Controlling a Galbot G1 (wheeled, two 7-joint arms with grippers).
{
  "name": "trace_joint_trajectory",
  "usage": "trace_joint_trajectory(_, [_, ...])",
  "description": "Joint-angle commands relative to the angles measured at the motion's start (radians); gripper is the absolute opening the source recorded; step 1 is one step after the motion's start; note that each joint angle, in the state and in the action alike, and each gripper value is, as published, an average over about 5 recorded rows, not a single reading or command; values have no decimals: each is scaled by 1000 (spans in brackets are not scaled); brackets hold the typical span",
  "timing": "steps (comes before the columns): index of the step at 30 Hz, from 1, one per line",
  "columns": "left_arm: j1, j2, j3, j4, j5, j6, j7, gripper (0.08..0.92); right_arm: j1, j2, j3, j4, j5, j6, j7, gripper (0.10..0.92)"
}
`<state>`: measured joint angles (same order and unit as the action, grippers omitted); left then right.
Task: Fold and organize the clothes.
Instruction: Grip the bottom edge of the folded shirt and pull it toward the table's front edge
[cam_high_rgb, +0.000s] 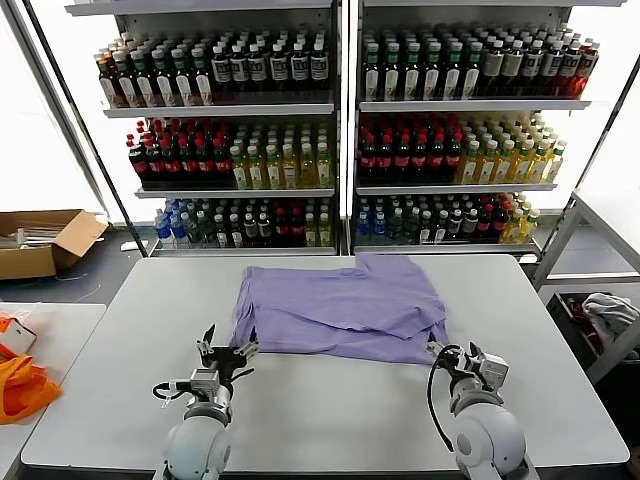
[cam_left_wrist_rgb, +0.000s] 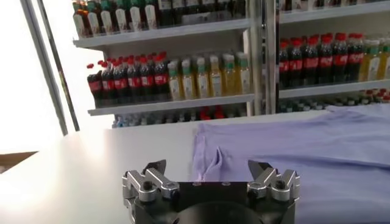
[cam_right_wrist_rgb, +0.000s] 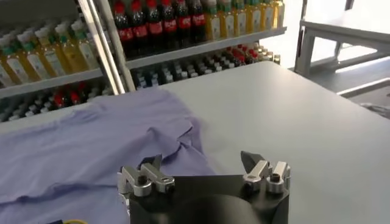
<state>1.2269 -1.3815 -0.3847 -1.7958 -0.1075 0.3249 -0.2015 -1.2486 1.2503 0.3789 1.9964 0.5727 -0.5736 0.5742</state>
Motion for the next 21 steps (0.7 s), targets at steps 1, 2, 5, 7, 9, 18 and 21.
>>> trace_joint_trajectory(1, [-17,25,7,24,-4,63,-11,822,-19,-17,-12,-17,-91,-6,-16,823])
trace_joint_trajectory(2, [-18,28,8,24,-7,69,-10,823,-18,-16,-14,-23,-94,-6,-16,823])
trace_joint_trajectory(5, [-25,32,9,29,-14,80,-8,823,-17,-16,-18,-39,-98,-6,-17,822])
trace_joint_trajectory(7, [-31,34,12,39,-17,84,-7,823,-19,-16,-22,-50,-102,-6,-20,807])
trace_joint_trajectory(9, [-39,37,18,57,-23,86,-5,822,-19,-14,-26,-63,-109,-6,-24,766])
trace_joint_trajectory(18, [-42,56,30,90,-31,101,12,750,-8,11,-35,-122,-146,-5,-42,573])
trace_joint_trajectory(21, [-38,62,31,84,-31,114,17,654,-16,13,-37,-129,-152,-5,-55,487])
